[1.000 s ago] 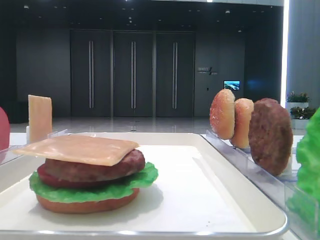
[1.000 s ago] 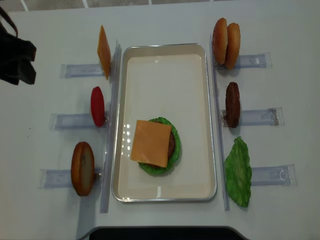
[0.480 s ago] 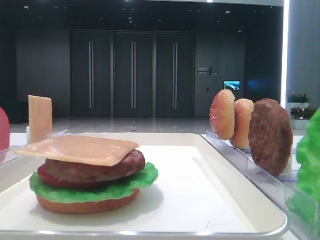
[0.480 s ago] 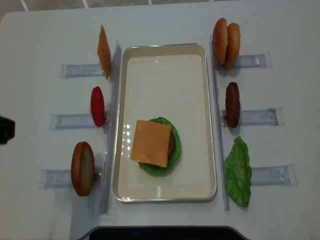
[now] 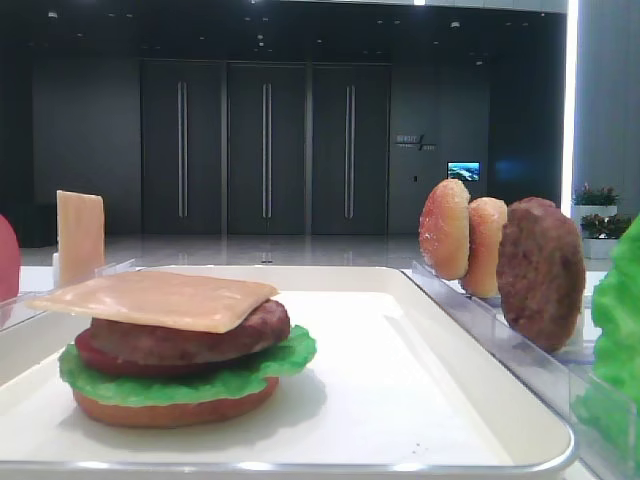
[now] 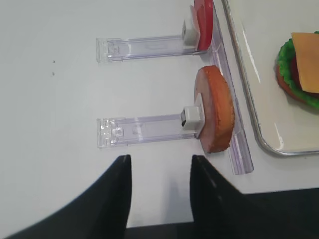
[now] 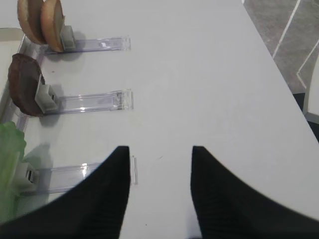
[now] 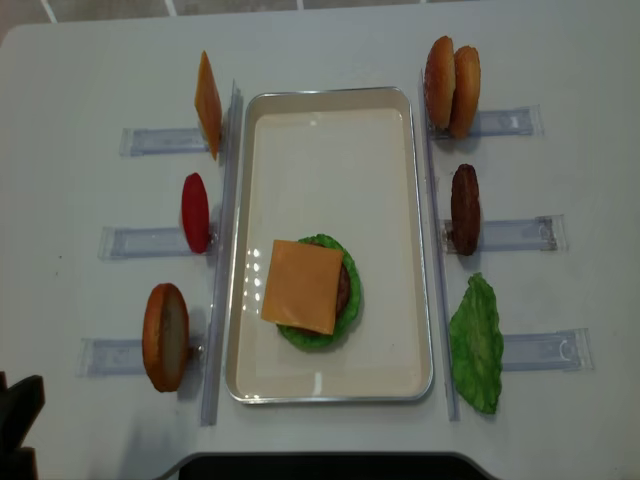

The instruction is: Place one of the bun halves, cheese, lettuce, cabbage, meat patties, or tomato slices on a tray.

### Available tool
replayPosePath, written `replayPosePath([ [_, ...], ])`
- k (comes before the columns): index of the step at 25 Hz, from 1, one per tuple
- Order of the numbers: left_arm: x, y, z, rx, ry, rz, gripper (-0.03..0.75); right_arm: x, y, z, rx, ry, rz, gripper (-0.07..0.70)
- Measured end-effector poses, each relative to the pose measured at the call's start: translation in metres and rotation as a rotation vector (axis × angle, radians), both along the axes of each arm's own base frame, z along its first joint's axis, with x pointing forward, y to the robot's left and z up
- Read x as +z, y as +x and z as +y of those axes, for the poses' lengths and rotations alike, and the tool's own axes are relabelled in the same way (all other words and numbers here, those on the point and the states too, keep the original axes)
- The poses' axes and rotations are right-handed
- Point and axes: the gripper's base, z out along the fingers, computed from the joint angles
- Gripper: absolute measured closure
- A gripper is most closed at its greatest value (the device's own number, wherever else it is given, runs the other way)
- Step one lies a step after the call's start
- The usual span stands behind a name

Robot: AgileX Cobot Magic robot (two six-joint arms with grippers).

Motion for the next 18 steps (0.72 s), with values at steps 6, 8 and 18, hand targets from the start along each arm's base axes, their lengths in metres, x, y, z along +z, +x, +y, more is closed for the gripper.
replayPosePath([
  [6,-0.004,-0.026,-0.001,0.007,0.002,-0.182,0.411,0.0,0.0,0.0,0.0,0.0,0.0,0.348],
  [8,-0.005,-0.03,-0.002,0.008,0.002,-0.222,0.411,0.0,0.0,0.0,0.0,0.0,0.0,0.348],
  [18,-0.008,-0.028,-0.002,0.013,-0.006,-0.232,0.465,0.0,0.0,0.0,0.0,0.0,0.0,0.349],
])
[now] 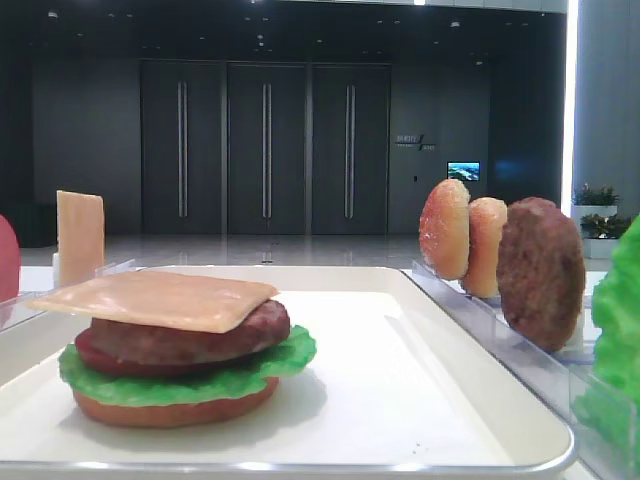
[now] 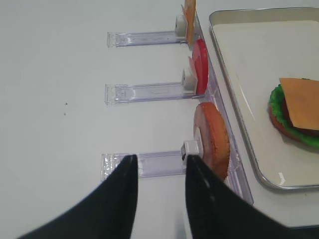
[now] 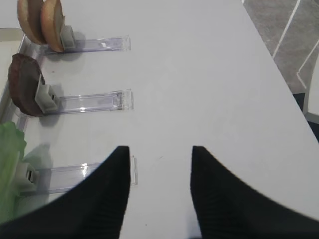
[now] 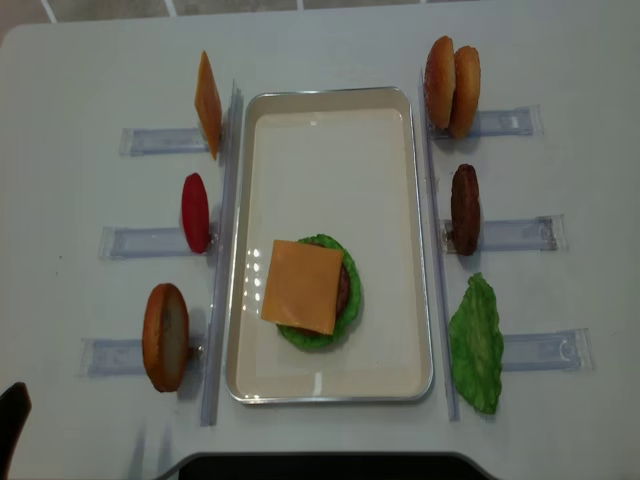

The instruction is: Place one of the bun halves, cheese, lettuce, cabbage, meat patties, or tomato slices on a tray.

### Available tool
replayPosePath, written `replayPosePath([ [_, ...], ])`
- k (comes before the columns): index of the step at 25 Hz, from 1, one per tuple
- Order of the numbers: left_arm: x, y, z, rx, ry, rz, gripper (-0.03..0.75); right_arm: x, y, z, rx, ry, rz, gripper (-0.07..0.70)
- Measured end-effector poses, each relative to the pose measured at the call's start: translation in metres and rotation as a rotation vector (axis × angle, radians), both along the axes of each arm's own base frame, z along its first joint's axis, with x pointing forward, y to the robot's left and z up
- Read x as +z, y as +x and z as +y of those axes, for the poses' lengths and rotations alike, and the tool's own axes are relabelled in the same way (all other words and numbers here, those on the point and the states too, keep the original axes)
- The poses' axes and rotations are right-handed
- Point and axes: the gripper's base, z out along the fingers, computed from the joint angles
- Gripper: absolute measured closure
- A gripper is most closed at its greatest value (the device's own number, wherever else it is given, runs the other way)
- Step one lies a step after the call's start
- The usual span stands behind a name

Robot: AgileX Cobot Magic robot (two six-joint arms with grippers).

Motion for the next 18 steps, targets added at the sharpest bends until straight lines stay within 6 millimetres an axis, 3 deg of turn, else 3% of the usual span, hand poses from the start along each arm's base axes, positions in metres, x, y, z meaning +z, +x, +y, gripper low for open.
replayPosePath([
  [18,0.0001,0.0001,0.0,0.0,0.0,-0.001,0.482,0.0,0.0,0.0,0.0,0.0,0.0,0.349],
])
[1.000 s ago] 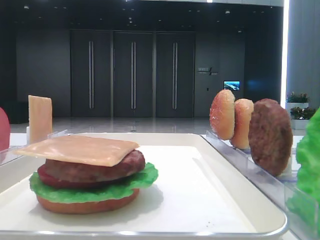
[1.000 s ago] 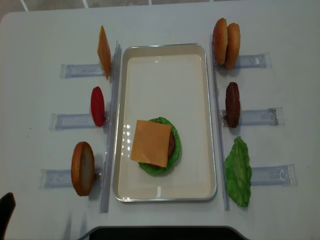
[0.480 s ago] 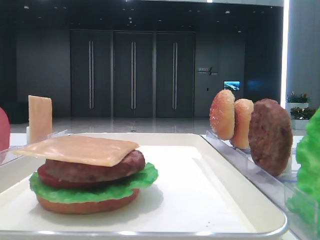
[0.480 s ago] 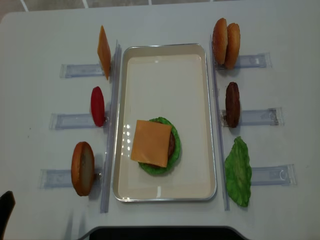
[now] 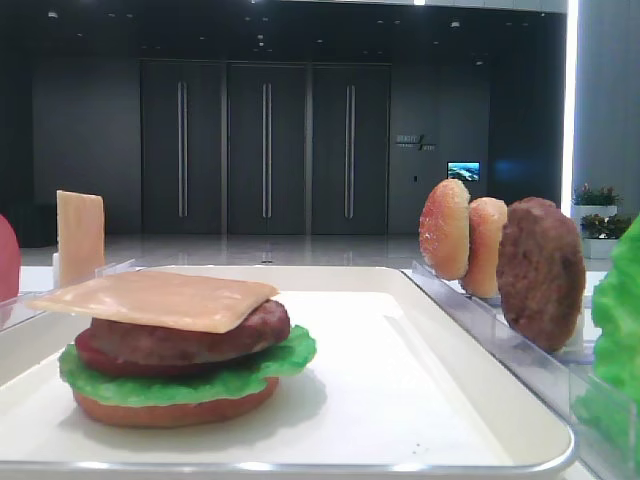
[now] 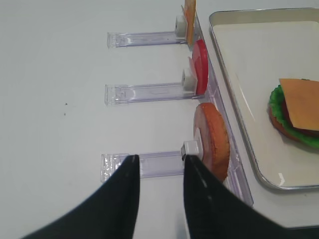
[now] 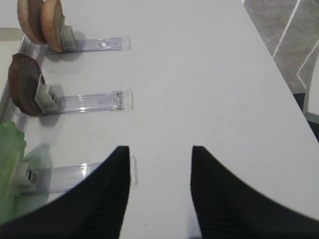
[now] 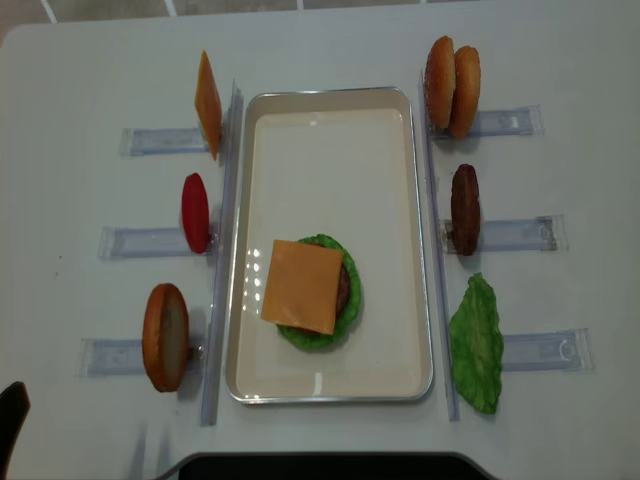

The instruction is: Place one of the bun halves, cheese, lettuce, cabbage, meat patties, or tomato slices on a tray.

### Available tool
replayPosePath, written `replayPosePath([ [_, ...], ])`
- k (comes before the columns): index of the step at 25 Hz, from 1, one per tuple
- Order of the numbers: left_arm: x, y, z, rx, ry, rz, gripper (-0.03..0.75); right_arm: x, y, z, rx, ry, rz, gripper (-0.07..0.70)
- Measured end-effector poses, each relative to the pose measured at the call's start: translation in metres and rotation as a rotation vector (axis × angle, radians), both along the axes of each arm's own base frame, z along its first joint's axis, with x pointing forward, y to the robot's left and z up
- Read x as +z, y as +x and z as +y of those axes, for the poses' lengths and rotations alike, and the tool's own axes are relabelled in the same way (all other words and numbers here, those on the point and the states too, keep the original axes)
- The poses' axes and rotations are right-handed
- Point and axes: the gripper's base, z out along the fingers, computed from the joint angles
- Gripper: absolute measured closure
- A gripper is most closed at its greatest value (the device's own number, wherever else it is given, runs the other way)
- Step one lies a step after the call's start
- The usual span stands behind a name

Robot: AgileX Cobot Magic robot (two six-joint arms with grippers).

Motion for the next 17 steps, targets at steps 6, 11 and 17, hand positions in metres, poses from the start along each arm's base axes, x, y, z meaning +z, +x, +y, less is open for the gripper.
replayPosePath([
  [6,0.0,0.0,0.0,0.001,-0.002,0.0,0.482,0.0,0.0,0.0,0.0,0.0,0.0,0.349],
  [11,0.0,0.0,0.0,0.001,-0.002,0.0,0.482,0.0,0.0,0.0,0.0,0.0,0.0,0.349],
  [17,0.0,0.0,0.0,0.001,-0.002,0.0,0.482,0.0,0.0,0.0,0.0,0.0,0.0,0.349],
])
